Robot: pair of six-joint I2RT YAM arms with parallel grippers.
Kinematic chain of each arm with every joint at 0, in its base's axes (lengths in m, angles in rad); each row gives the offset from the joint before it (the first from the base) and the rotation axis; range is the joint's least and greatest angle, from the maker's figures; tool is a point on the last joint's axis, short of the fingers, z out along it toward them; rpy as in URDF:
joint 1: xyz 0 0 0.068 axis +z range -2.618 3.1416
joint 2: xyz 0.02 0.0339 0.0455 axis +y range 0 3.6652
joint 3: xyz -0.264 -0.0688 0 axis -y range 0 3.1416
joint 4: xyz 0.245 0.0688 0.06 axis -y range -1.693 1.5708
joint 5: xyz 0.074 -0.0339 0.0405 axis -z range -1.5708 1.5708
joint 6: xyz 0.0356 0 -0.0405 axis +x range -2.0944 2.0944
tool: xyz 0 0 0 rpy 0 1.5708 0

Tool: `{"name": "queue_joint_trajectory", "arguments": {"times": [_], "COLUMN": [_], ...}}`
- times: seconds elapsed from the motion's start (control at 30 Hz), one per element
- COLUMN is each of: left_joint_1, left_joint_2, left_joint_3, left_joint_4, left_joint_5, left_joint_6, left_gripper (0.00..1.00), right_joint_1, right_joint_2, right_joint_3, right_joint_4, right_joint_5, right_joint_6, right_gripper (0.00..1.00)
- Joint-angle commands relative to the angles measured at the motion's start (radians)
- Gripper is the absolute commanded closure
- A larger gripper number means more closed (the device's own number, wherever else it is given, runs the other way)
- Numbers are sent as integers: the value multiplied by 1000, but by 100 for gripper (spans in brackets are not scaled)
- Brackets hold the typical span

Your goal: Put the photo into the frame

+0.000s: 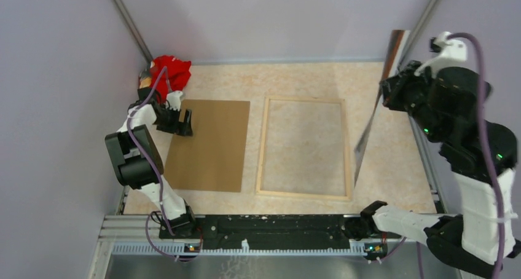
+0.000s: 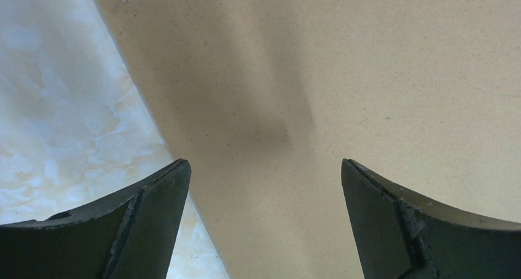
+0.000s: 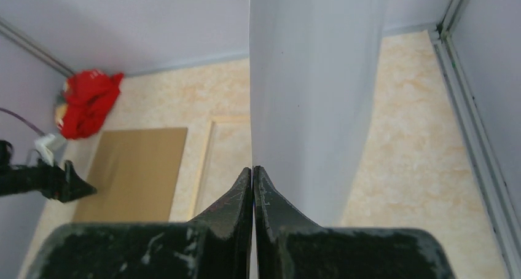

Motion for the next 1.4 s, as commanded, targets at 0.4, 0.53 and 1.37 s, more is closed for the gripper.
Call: {"name": "queue_joint_trajectory", "arguments": {"times": [0.4, 0.53, 1.37], "left_joint_1": [-3, -3, -3], "left_joint_2": [-52, -53, -44], "left_joint_3": [-9, -14, -46], "left_joint_4": [8, 10, 35], "left_joint_5": [29, 25, 1], "left_joint_6": [-10, -7, 18], "left_gripper": [1, 1, 2], "right_joint_1": [115, 117, 137], "right_joint_2": [302, 326, 668], "right_joint_3": [-620, -683, -483], "right_joint_4": [362, 453, 441], "right_joint_5": [-271, -256, -31], "right_joint_6": [216, 328, 815], "right_gripper": [100, 100, 100]}}
